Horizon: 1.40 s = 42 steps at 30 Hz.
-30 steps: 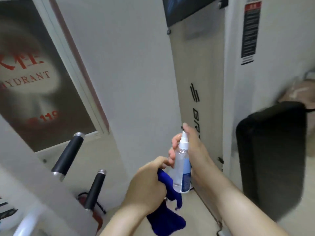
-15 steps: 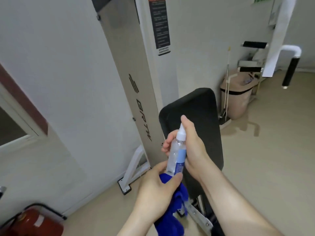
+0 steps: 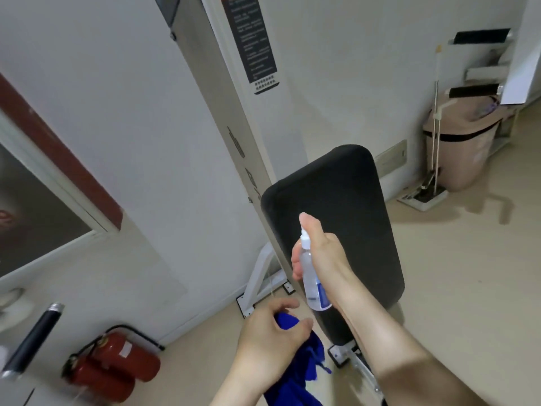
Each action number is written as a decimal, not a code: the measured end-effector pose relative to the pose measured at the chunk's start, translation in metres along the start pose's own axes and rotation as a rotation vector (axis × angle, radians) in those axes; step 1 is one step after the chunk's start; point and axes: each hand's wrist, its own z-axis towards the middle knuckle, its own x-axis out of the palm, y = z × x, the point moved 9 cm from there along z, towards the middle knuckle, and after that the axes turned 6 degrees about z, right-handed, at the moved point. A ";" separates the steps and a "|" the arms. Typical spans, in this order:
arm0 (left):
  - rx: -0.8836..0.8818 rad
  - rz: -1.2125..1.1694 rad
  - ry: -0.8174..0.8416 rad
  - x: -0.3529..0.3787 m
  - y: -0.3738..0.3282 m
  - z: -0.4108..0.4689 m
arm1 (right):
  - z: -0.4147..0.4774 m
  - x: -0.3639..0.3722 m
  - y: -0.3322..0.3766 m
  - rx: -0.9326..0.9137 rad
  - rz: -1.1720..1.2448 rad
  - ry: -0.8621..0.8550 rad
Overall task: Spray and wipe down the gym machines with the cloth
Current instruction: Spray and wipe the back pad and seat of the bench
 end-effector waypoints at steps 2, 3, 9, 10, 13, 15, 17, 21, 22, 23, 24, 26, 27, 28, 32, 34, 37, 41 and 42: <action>-0.034 -0.017 -0.008 0.000 0.003 0.002 | 0.006 -0.009 0.001 0.001 -0.037 -0.025; -0.050 -0.034 -0.004 0.002 0.003 0.005 | 0.009 -0.016 0.003 -0.011 -0.055 -0.046; -0.138 -0.211 0.187 0.011 -0.005 0.013 | 0.019 -0.071 0.021 -0.071 0.001 -0.253; -0.139 -0.244 0.226 0.012 -0.008 0.014 | 0.021 -0.079 0.025 -0.071 0.009 -0.273; -0.116 -0.343 0.255 0.016 -0.025 0.019 | 0.029 -0.108 0.042 -0.090 0.021 -0.341; -0.077 -0.401 0.182 0.016 -0.045 0.024 | 0.033 -0.127 0.058 -0.135 0.062 -0.390; -0.009 -0.405 0.111 0.014 -0.071 0.030 | 0.038 -0.137 0.070 -0.174 0.115 -0.405; 0.200 -0.332 -0.045 0.003 -0.127 0.057 | 0.050 -0.143 0.075 -0.148 0.146 -0.367; 0.228 -0.318 -0.087 -0.001 -0.138 0.064 | 0.052 -0.143 0.073 -0.121 0.133 -0.363; 0.251 -0.308 -0.121 -0.004 -0.147 0.069 | 0.053 -0.145 0.070 -0.096 0.122 -0.365; 0.281 -0.293 -0.141 -0.007 -0.157 0.074 | 0.053 -0.147 0.067 -0.081 0.125 -0.369; 0.339 -0.257 -0.171 -0.012 -0.173 0.082 | 0.052 -0.154 0.060 -0.080 0.165 -0.379; 0.363 -0.245 -0.192 -0.017 -0.179 0.085 | 0.051 -0.159 0.057 -0.079 0.181 -0.389; 0.390 -0.242 -0.223 -0.025 -0.184 0.088 | 0.050 -0.164 0.054 -0.076 0.195 -0.401; 0.579 -0.111 -0.502 -0.068 -0.202 0.087 | 0.045 -0.186 0.027 0.036 0.187 -0.425; 0.712 0.095 -0.675 -0.079 -0.206 0.079 | 0.042 -0.189 0.014 0.096 0.084 -0.393; 0.862 0.562 -0.725 -0.059 -0.188 0.089 | 0.038 -0.174 -0.001 0.141 -0.044 -0.298; 0.967 0.939 -0.601 -0.009 -0.113 0.101 | 0.035 -0.141 -0.016 0.132 -0.108 -0.204; 0.992 0.996 -0.480 0.010 -0.084 0.099 | 0.034 -0.133 -0.020 0.125 -0.119 -0.182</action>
